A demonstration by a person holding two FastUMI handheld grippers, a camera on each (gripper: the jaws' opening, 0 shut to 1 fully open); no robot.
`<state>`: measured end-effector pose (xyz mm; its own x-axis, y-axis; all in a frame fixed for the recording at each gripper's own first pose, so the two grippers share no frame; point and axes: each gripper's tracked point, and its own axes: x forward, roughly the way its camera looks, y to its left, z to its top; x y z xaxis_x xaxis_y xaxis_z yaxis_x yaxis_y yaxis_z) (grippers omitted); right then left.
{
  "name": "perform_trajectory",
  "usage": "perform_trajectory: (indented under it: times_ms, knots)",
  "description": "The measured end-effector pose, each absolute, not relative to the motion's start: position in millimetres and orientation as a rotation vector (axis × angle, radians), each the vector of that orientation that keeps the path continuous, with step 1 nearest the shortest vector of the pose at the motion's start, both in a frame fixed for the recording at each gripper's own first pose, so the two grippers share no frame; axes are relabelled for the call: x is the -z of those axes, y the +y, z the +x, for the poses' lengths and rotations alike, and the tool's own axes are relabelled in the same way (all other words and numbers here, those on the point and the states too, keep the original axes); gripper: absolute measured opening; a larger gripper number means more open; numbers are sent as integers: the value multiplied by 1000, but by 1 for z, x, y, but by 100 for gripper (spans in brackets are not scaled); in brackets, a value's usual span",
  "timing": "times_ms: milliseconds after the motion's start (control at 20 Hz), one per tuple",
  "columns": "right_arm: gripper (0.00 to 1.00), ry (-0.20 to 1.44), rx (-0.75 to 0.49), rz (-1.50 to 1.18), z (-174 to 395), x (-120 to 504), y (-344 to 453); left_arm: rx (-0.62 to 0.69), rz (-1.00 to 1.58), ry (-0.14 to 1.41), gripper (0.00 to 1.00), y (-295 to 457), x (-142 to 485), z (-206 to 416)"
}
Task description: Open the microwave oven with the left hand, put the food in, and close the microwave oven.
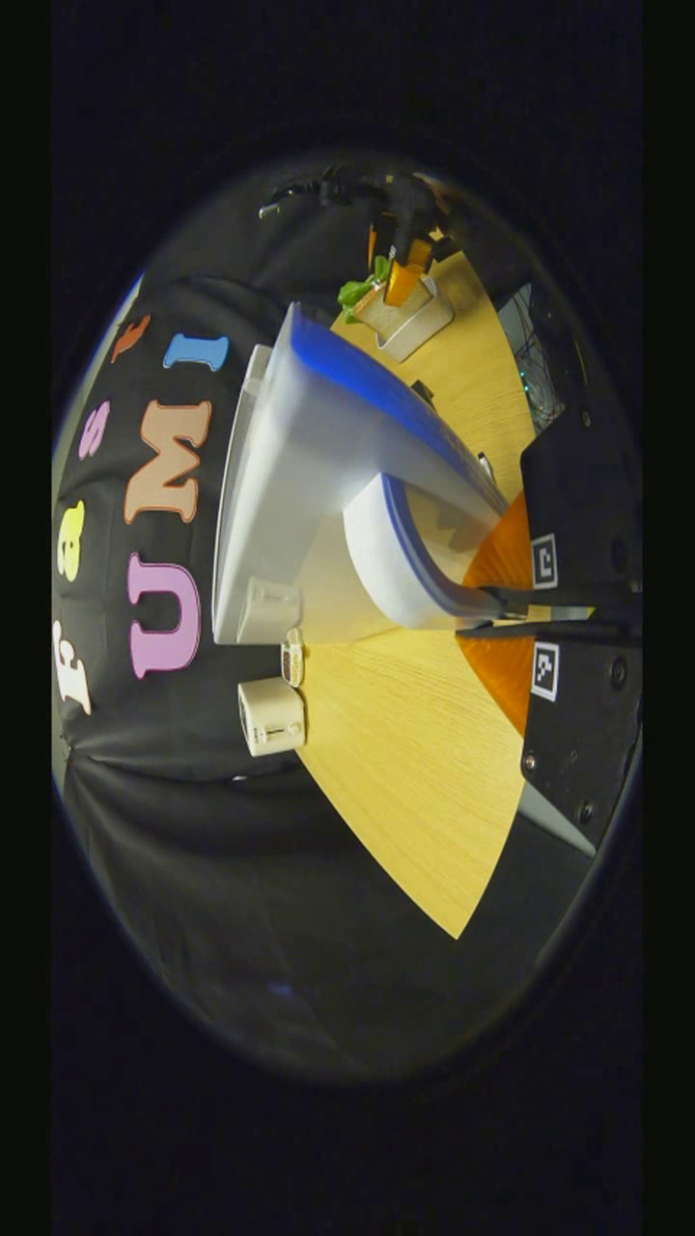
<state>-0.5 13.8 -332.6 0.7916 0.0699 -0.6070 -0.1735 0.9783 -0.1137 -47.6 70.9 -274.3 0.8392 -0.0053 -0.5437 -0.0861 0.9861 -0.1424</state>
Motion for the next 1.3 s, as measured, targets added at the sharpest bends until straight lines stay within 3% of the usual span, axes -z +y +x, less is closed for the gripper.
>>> perform_trajectory:
  times_ms: [100, 200, 300, 400, 500, 600, 650, 700, 900, 950, 1050, 1100, 1300]
  knots:
    - [80, 683, -126, -124, -3, 341, 17, -40, -165, 574, 6, 73, 275, -48]
    - [81, 717, -122, -108, -5, 348, 19, -37, -172, 577, 6, 73, 276, -47]
    - [55, 749, -126, -75, -9, 354, 23, -34, -176, 584, 8, 71, 276, -48]
    - [55, 790, -111, -66, -16, 365, 23, -28, -199, 590, 12, 71, 276, -49]
    - [41, 802, -111, -54, -15, 359, 23, -26, -205, 591, 12, 71, 275, -49]
    - [36, 803, -119, -60, -13, 353, 23, -25, -206, 592, 11, 74, 276, -49]
    - [41, 801, -123, -65, -15, 352, 23, -15, -210, 592, 13, 73, 275, -49]
    - [36, 793, -130, -72, -14, 350, 23, -14, -207, 594, 19, 72, 274, -49]
    - [36, 771, -140, -78, -11, 339, 23, -14, -166, 576, 20, 72, 273, -49]
    - [36, 760, -137, -86, -12, 334, 21, -14, -148, 568, 30, 72, 271, -50]
    - [36, 750, -138, -94, -11, 327, 18, -6, -111, 528, 75, 72, 263, -50]
    - [36, 742, -137, -98, -8, 323, 17, 5, -98, 517, 89, 70, 262, -50]
    - [36, 718, -136, -100, 2, 309, 15, 13, -99, 483, 99, 68, 253, -49]
